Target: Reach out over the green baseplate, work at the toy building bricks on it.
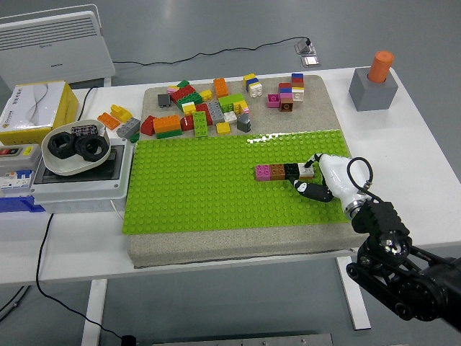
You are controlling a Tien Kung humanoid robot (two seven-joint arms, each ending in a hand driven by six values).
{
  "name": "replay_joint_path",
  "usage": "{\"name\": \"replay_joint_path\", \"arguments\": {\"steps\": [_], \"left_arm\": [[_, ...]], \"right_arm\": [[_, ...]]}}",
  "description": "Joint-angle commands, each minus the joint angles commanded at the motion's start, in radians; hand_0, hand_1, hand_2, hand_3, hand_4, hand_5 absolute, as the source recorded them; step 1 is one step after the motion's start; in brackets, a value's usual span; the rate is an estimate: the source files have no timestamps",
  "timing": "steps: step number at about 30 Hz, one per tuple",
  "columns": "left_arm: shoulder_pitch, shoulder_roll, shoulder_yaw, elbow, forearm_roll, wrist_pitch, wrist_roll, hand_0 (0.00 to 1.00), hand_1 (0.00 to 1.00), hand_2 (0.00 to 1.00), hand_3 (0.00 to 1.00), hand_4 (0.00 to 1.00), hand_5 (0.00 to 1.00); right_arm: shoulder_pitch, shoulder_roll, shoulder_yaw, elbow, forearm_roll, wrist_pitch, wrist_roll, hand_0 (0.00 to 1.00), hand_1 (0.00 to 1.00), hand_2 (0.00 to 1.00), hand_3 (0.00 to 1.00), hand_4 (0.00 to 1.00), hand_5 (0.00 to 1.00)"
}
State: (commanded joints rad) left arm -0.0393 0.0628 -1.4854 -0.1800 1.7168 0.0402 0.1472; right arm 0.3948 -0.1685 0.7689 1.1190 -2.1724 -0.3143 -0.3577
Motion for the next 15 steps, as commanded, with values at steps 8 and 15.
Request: {"name": "replay_joint_path", "arguments": {"steps": [8, 15], "left_arm": [[0.001, 0.0, -0.003, 0.0, 0.0, 0.001, -0.001, 0.735, 0.618, 0.575, 0.702, 0.79, 0.79], [0.001, 0.0, -0.002, 0.0, -0.002, 0.002, -0.002, 0.735, 0.618, 0.574, 0.702, 0.791, 0.791]], "right_arm": [[0.002, -0.01, 0.013, 0.056, 0.001, -0.026, 0.02, 0.002, 0.027, 0.149, 0.637, 0.781, 0.711], [-0.006, -0.018, 0.038, 0.097, 0.009, -0.063, 0.044, 0.002, 0.027, 0.149, 0.636, 0.781, 0.696]]}}
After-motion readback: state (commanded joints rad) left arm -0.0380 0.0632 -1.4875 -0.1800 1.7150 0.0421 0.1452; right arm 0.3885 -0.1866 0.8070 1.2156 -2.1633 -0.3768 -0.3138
